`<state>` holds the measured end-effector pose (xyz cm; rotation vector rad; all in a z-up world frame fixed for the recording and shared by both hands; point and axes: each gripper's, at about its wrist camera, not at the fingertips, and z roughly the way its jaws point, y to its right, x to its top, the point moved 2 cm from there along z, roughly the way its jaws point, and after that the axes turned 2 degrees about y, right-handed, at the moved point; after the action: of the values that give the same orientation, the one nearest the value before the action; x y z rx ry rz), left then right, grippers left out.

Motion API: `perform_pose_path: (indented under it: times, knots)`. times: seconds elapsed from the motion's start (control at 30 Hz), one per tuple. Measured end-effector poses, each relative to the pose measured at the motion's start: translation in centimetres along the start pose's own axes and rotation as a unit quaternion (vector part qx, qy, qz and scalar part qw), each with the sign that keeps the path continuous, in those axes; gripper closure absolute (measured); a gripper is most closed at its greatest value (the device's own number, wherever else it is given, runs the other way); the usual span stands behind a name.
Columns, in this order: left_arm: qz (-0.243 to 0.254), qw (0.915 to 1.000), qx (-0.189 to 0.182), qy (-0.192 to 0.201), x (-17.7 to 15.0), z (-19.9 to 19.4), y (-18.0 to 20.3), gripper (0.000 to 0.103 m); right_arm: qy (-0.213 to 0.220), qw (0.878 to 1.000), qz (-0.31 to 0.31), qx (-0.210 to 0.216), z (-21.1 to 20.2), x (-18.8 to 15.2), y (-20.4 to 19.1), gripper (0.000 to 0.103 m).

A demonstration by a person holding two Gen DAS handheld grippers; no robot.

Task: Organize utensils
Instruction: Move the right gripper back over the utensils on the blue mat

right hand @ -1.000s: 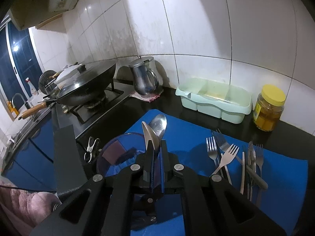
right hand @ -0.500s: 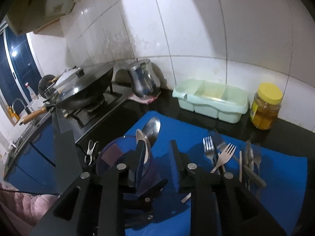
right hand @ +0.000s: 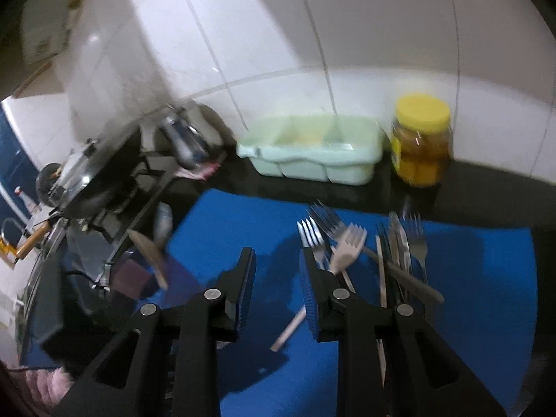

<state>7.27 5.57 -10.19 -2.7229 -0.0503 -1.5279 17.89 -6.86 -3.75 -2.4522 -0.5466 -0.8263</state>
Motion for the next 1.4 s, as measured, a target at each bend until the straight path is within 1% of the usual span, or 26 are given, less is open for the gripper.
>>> perform_pose_path:
  times: [0.07,0.1,0.23,0.3,0.37,0.53,0.6,0.63,0.83,1.0,1.13,1.17,1.2,1.23,1.27,1.3,1.4]
  knots:
    - [0.0,1.0,0.0,0.0,0.0,0.0,0.0,0.017,-0.014,1.0,0.011,-0.007,1.1,-0.3,0.8,0.075]
    - [0.0,1.0,0.0,0.0,0.0,0.0,0.0,0.017,-0.02,1.0,0.016,-0.013,1.7,-0.4,1.2,0.071]
    - [0.0,1.0,0.0,-0.001,-0.1,0.0,0.1,0.017,-0.046,0.997,0.045,-0.047,4.0,-0.5,2.7,0.069]
    - [0.001,1.0,0.0,-0.002,-0.2,-0.1,0.1,0.017,-0.062,0.994,0.054,-0.066,5.3,-0.5,3.4,0.065]
    - [0.001,1.0,0.0,-0.002,-0.4,-0.2,0.1,0.017,-0.076,0.992,0.059,-0.079,6.6,-0.5,3.9,0.065]
    - [0.001,1.0,0.0,-0.003,-0.3,-0.2,0.3,0.017,-0.094,0.988,0.078,-0.092,8.7,-0.7,5.5,0.065]
    - [0.001,1.0,0.0,-0.003,-0.3,-0.3,0.2,0.017,-0.099,0.988,0.082,-0.091,9.1,-0.9,5.9,0.064]
    - [0.001,1.0,0.0,-0.003,-0.3,-0.2,0.3,0.017,-0.094,0.989,0.084,-0.083,9.2,-0.8,6.2,0.064]
    - [0.002,1.0,0.0,-0.007,-0.3,-0.2,0.3,0.017,-0.087,0.991,0.049,-0.088,9.9,0.0,5.9,0.064]
    - [0.004,0.9999,0.0,-0.01,-0.4,-0.2,0.5,0.017,-0.078,0.992,0.004,-0.101,10.9,0.5,5.1,0.064]
    - [0.004,0.9999,0.0,-0.011,-0.3,-0.1,0.4,0.017,-0.079,0.993,-0.011,-0.092,11.5,1.0,4.8,0.064]
    - [0.004,0.9999,0.0,-0.011,-0.3,-0.2,0.5,0.017,-0.081,0.993,-0.011,-0.09,11.6,1.0,4.8,0.065]
    - [0.004,0.9999,0.0,-0.011,-0.3,-0.1,0.4,0.017,-0.083,0.993,-0.01,-0.082,11.7,1.1,4.8,0.073]
    - [0.004,0.9999,0.0,-0.011,-0.3,-0.2,0.5,0.017,-0.086,0.994,-0.001,-0.066,11.7,1.1,4.8,0.077]
    - [0.004,0.9999,0.0,-0.011,-0.3,-0.1,0.5,0.017,-0.088,0.994,0.006,-0.06,11.8,1.1,4.8,0.079]
    - [0.004,0.9999,0.0,-0.011,-0.3,-0.1,0.4,0.017,-0.084,0.995,0.015,-0.053,11.7,1.0,4.9,0.085]
    - [0.004,0.9999,0.0,-0.011,-0.2,-0.1,0.4,0.017,-0.079,0.996,0.033,-0.032,11.4,0.6,5.0,0.092]
